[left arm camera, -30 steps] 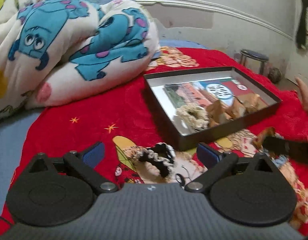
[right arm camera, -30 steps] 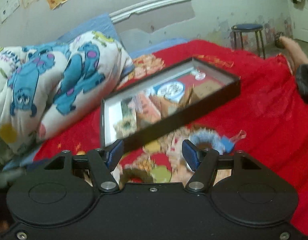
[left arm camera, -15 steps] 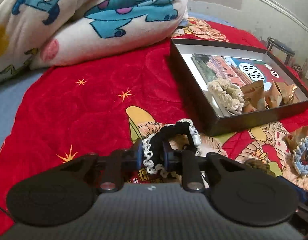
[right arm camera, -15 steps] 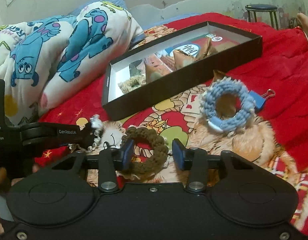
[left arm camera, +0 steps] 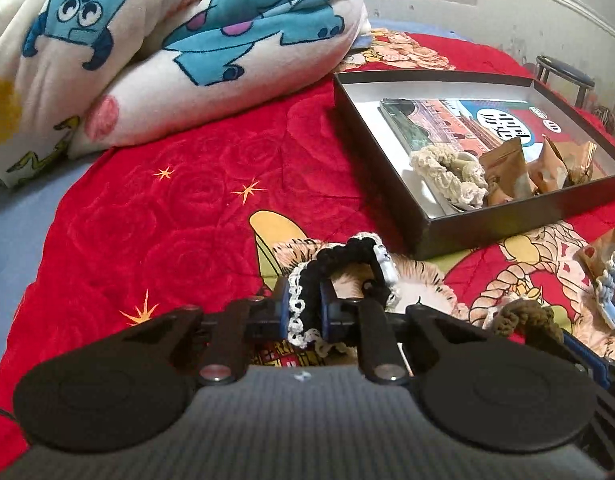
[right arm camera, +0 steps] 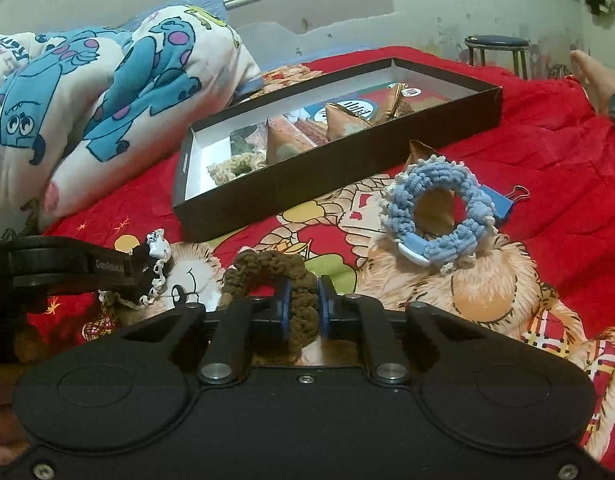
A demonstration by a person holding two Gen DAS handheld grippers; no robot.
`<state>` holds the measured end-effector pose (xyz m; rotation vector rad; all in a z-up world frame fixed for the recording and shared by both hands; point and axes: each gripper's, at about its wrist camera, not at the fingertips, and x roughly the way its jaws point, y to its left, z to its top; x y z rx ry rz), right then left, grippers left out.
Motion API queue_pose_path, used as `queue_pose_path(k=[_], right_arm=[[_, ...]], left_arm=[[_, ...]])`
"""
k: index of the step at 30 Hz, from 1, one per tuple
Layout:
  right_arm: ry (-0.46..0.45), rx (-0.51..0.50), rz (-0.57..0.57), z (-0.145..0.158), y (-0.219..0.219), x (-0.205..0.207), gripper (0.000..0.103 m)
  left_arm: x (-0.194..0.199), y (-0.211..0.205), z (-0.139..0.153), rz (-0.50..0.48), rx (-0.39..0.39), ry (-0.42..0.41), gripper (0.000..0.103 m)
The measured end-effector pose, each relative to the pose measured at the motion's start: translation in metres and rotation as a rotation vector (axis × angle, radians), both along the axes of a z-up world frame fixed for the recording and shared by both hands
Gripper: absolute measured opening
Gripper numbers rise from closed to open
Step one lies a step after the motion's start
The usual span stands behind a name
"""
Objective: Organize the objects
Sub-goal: 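Close left tool on black-and-white scrunchie while right tool grasps brown braided ring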
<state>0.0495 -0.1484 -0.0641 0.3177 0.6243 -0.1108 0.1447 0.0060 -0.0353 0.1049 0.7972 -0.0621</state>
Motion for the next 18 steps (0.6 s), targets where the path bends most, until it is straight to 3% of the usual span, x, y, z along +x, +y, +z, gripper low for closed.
queue_pose_path(k=[14, 18], right_arm=[[-0.03, 0.039, -0.027, -0.001, -0.005, -0.008, 0.012], [-0.038, 0.057, -0.035, -0.001, -0.008, -0.011, 0.011]], left_arm=[[-0.003, -0.001, 0.005, 0.009, 0.007, -0.015, 0.016], [-0.004, 0.004, 0.01, 0.001, -0.041, -0.012, 0.015]])
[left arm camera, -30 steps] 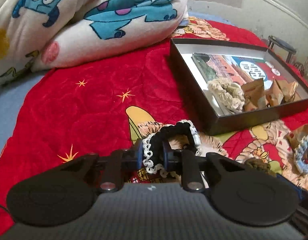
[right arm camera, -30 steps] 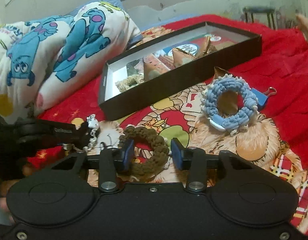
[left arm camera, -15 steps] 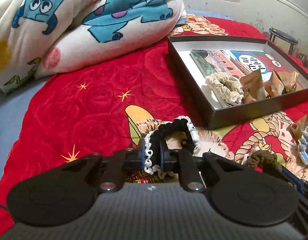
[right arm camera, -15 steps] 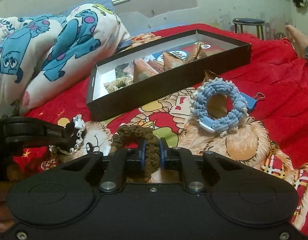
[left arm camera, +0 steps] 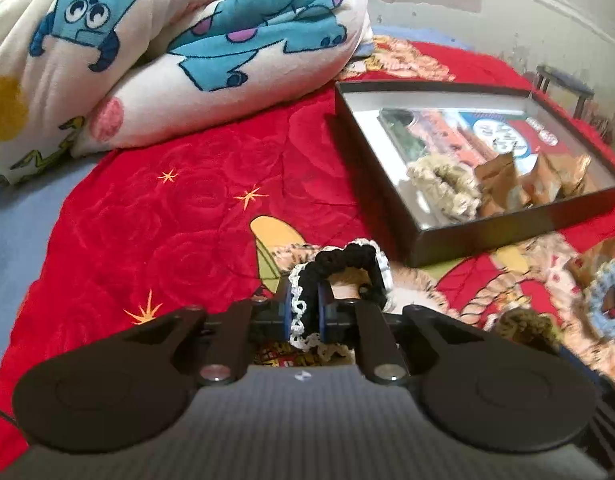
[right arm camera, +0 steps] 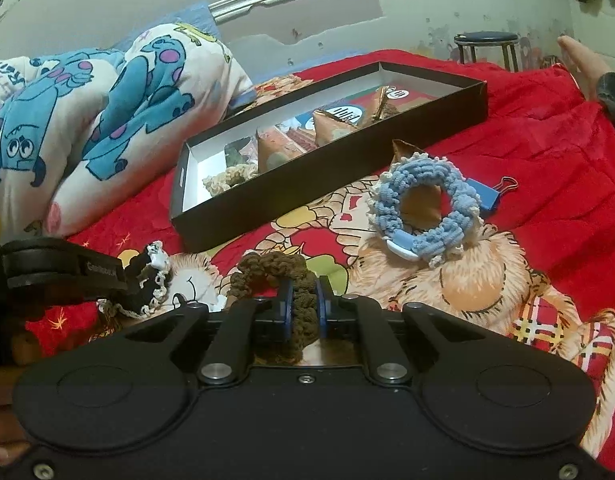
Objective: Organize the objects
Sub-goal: 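Close left tool on black-and-white scrunchie while right tool grasps brown braided ring, then lift both scrunchies and carry them toward the black box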
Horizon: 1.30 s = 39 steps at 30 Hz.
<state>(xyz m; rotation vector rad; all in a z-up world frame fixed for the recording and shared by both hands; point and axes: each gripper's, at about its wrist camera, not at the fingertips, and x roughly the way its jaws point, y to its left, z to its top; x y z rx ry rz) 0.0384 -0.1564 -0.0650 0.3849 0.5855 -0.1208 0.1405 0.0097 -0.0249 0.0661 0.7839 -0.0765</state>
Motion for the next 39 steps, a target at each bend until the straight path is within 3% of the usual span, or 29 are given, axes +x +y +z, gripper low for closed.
queue_pose_path(k=[4, 10, 14, 16, 22, 29, 34, 39], right_arm=[[-0.004, 0.027, -0.009, 0.001, -0.004, -0.004, 0.011], [-0.004, 0.022, -0.012, 0.01, -0.005, -0.015, 0.011], [-0.012, 0.04, -0.015, 0.026, -0.011, -0.024, 0.011], [-0.021, 0.043, -0.015, 0.038, -0.017, -0.028, 0.011], [-0.077, 0.027, -0.009, 0.085, -0.036, -0.041, 0.011], [-0.147, 0.013, -0.001, 0.13, -0.047, -0.055, 0.011], [-0.191, 0.019, 0.01, 0.153, -0.05, -0.065, 0.011], [-0.213, 0.026, 0.019, 0.164, -0.052, -0.072, 0.011]], left_arm=[[-0.014, 0.002, 0.012, -0.027, -0.017, -0.049, 0.015], [-0.039, -0.004, 0.031, -0.028, 0.032, -0.092, 0.015], [-0.058, -0.017, 0.039, 0.028, 0.133, -0.08, 0.015], [-0.07, -0.022, 0.044, 0.04, 0.145, -0.071, 0.015], [-0.1, -0.025, 0.073, 0.074, 0.077, -0.025, 0.015], [-0.107, -0.024, 0.11, 0.112, 0.039, -0.014, 0.015], [-0.109, -0.027, 0.127, 0.11, 0.05, -0.03, 0.015], [-0.106, -0.026, 0.137, 0.111, 0.017, 0.024, 0.015]])
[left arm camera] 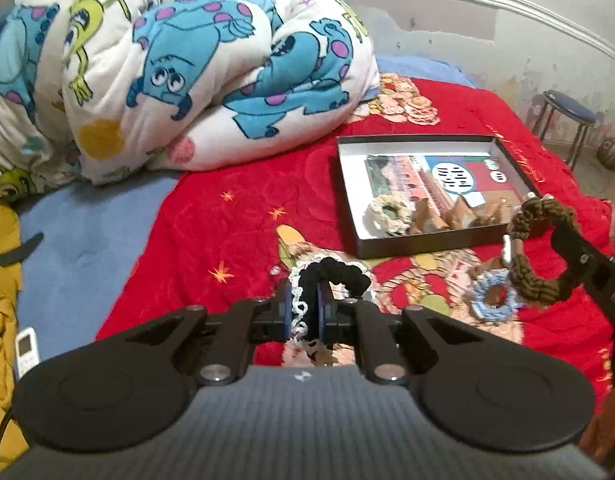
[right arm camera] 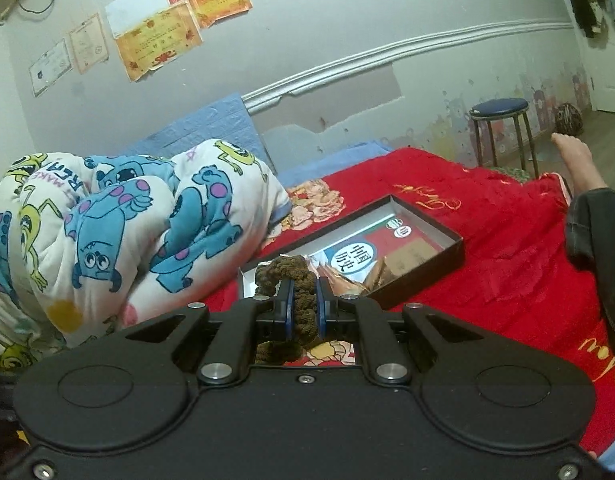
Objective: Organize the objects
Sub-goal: 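Lift both scrunchies and carry them toward the black box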
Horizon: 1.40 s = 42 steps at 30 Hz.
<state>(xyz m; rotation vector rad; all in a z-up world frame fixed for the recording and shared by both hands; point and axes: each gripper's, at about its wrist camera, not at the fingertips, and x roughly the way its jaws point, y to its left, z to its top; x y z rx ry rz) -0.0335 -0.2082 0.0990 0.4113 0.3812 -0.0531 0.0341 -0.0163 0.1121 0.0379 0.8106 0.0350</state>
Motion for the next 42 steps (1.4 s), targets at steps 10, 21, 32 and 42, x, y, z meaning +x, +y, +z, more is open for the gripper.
queue_pose_path(k=[10, 21, 32, 42], right_arm=[[0.002, 0.031, 0.02, 0.009, -0.01, -0.01, 0.011], [0.042, 0.049, 0.057, 0.035, -0.016, -0.007, 0.011], [0.024, 0.05, 0.021, 0.077, -0.043, 0.028, 0.011], [0.022, 0.092, 0.003, 0.089, -0.039, 0.044, 0.011]], left_arm=[[0.005, -0.012, 0.014, 0.006, 0.03, 0.059, 0.015], [0.027, -0.022, 0.05, -0.058, -0.005, 0.045, 0.015], [0.057, -0.015, 0.082, -0.135, -0.135, 0.028, 0.015], [0.049, -0.034, 0.089, -0.154, -0.099, -0.039, 0.015]])
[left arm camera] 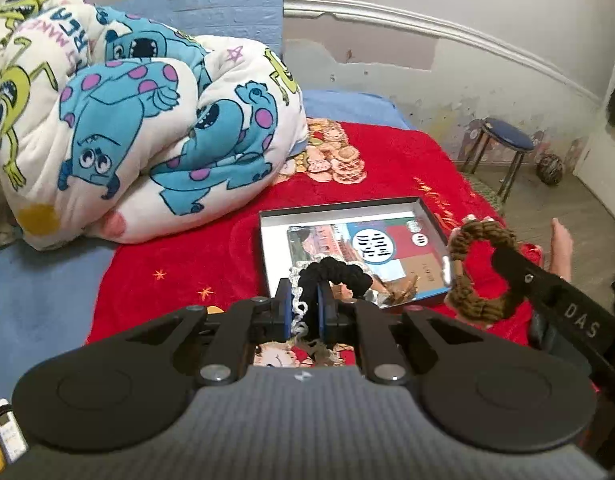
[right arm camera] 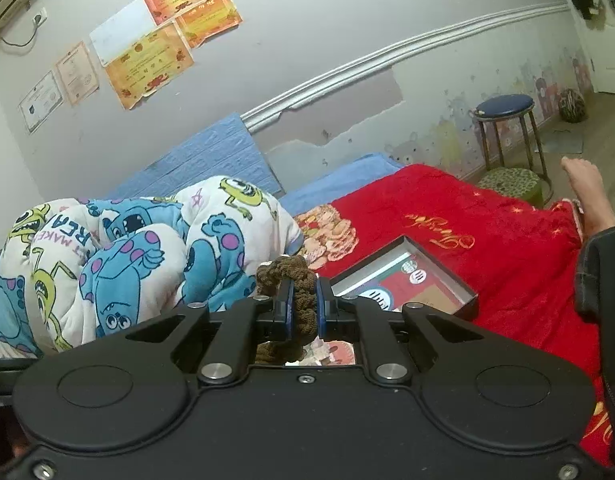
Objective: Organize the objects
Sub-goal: 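Lift both scrunchies and carry them toward the black box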
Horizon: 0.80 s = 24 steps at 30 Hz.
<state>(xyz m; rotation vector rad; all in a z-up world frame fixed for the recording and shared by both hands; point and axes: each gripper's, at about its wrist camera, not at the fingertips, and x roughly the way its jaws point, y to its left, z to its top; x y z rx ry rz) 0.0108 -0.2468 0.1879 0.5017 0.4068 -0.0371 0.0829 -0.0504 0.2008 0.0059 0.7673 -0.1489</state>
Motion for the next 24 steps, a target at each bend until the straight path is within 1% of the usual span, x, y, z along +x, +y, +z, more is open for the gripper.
queue_pose_path(k=[3, 5, 8, 10, 12, 17, 21, 24], right_arm=[[0.037, 0.016, 0.019, -0.005, 0.001, 0.007, 0.011], [0.066, 0.007, 0.012, -0.009, 0.0, 0.014, 0.011], [0.096, -0.013, -0.013, -0.013, -0.002, 0.023, 0.011], [0.101, -0.025, -0.025, -0.013, -0.002, 0.028, 0.011], [0.105, -0.022, -0.031, -0.014, -0.002, 0.033, 0.011], [0.1, 0.016, -0.051, -0.014, -0.007, 0.041, 0.011], [0.095, 0.057, -0.061, -0.016, -0.014, 0.044, 0.011], [0.099, 0.058, -0.076, -0.017, -0.014, 0.048, 0.011]], left_arm=[[0.005, -0.008, -0.003, 0.006, 0.017, 0.02, 0.015], [0.01, -0.014, -0.006, 0.016, 0.04, 0.014, 0.015], [0.02, -0.02, -0.011, 0.017, 0.024, 0.025, 0.015], [0.028, -0.023, -0.015, 0.015, 0.008, 0.038, 0.015], [0.033, -0.028, -0.019, 0.015, 0.011, 0.038, 0.015], [0.044, -0.031, -0.023, 0.014, -0.007, 0.045, 0.015], [0.046, -0.032, -0.023, 0.016, 0.021, 0.03, 0.015], [0.048, -0.032, -0.026, 0.009, 0.017, 0.032, 0.015]])
